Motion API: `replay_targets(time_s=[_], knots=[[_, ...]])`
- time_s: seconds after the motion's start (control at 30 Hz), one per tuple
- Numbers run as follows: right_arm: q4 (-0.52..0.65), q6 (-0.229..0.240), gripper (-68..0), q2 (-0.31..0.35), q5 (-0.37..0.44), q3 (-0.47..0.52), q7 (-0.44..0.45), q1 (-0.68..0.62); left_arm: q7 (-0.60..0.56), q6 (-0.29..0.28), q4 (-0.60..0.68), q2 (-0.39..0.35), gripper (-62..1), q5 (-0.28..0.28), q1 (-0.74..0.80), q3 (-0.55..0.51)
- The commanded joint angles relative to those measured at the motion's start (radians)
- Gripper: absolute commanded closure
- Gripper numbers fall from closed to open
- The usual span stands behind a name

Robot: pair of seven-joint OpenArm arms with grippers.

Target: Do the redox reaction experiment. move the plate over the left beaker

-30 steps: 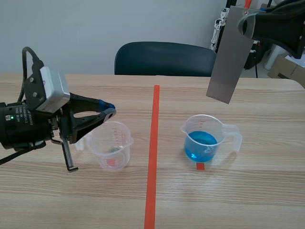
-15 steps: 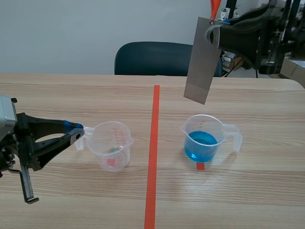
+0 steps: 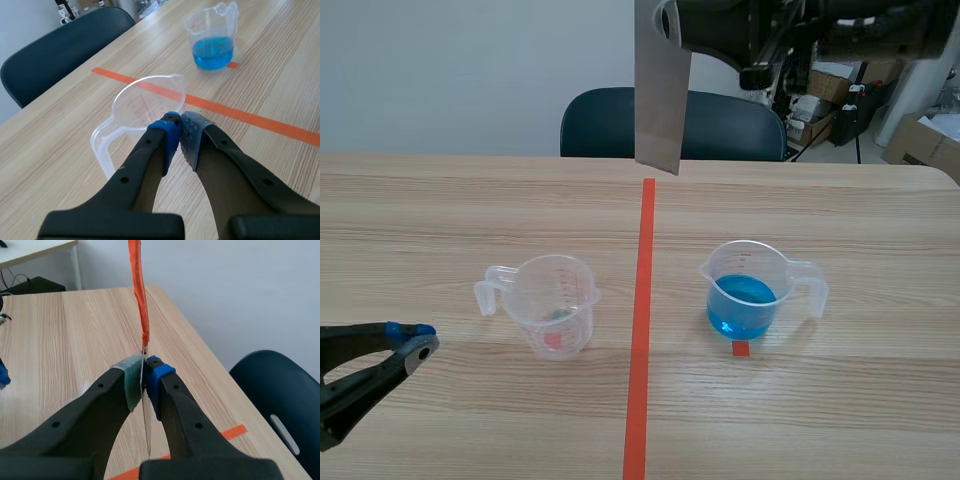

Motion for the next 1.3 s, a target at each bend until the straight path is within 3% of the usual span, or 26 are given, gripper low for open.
replay_targets(time_s=[0.0, 0.13, 0.2, 0.37, 0.53, 0.6, 0.8, 1.0, 1.1, 1.27], knots=[[-0.003, 0.000, -0.6, -0.032, 0.011, 0.014, -0.018, 0.026, -0.019, 0.012, 0.006, 0.024, -4.1, -0.013, 0.018, -0.012], [-0.008, 0.001, -0.6, -0.132, 0.011, 0.014, -0.118, 0.042, -0.017, 0.045, 0.006, 0.077, -4.9, -0.011, 0.073, -0.012], [-0.011, 0.004, -0.6, -0.175, 0.011, 0.014, -0.150, 0.042, -0.018, 0.077, 0.006, 0.117, -9.3, -0.010, 0.101, -0.016], [-0.011, 0.019, -0.6, -0.257, 0.017, 0.014, -0.227, 0.039, -0.030, 0.118, 0.006, 0.233, -28.2, -0.006, 0.172, -0.060], [-0.011, 0.019, -0.6, -0.308, 0.019, 0.014, -0.245, 0.035, -0.071, 0.120, 0.006, 0.328, -54.8, -0.006, 0.230, -0.092], [-0.011, 0.020, -0.6, -0.328, 0.018, 0.014, -0.246, 0.024, -0.088, 0.138, 0.006, 0.361, -61.4, -0.006, 0.245, -0.097], [-0.011, 0.023, -0.6, -0.380, -0.012, 0.014, -0.283, -0.027, -0.088, 0.251, 0.006, 0.472, -62.3, -0.006, 0.296, -0.097], [-0.014, 0.027, -0.6, -0.438, -0.144, 0.014, -0.288, -0.061, -0.151, 0.251, 0.006, 0.591, -62.3, 0.010, 0.375, -0.134], [-0.031, 0.053, -0.6, -0.459, -0.146, 0.014, -0.286, -0.058, -0.174, 0.250, 0.005, 0.634, -62.3, 0.048, 0.399, -0.154], [-0.069, 0.093, -0.6, -0.490, -0.147, 0.014, -0.286, -0.058, -0.198, 0.250, -0.063, 0.656, -62.3, 0.046, 0.372, -0.160]])
